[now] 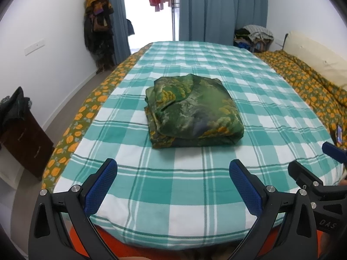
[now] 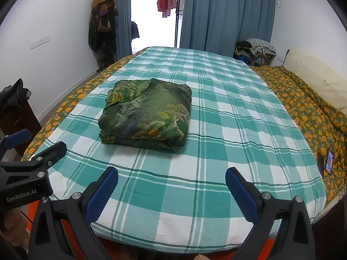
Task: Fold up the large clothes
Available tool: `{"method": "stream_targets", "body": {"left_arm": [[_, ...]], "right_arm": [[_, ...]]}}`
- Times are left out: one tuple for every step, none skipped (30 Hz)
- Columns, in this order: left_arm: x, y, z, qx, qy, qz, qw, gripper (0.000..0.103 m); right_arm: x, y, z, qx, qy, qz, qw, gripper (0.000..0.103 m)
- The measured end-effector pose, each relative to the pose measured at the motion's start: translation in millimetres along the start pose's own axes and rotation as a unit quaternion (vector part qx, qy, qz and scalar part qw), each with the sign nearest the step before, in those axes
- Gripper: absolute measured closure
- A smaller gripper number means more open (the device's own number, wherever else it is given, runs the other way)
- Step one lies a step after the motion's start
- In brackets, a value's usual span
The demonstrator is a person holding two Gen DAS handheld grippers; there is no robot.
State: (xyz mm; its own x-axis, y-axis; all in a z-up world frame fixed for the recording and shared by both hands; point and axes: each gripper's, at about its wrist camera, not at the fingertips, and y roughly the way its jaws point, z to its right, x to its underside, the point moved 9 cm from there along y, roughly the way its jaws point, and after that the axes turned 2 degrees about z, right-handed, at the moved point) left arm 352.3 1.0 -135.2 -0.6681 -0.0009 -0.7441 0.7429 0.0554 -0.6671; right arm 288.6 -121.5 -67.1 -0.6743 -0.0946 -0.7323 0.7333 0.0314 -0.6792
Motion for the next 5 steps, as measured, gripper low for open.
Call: {"method": "stream_targets", "body": {"left_arm": [[-0.3, -1.2, 1.7, -0.001, 0.002, 0.002, 1.0, 0.0], [-0.6, -1.8, 1.7, -0.003, 0.005, 0.004, 1.0, 0.0], [-0.6, -2.6, 3.3, -0.003, 0.008, 0.006, 0.9999, 0.001], [-0.7, -3.5, 5.1, -0.003, 0.013, 0.008, 0.9999, 0.001], [-1.0, -4.7, 7.9, -0.002, 0.017, 0.009, 0.9998, 0.001]], "right_arm": [[0.6, 0.1, 0.7, 0.0, 0.002, -0.001, 1.0, 0.002], [1.0, 0.1, 1.4, 0.0, 0.003, -0.001, 1.0, 0.002], [1.1, 0.1, 2.2, 0.0, 0.003, -0.001, 1.0, 0.002], [1.3, 0.2, 2.8, 0.0, 0.004, -0.001, 1.0, 0.002], [1.5, 0.1, 3.5, 0.001, 0.004, -0.001, 1.0, 0.002]]}}
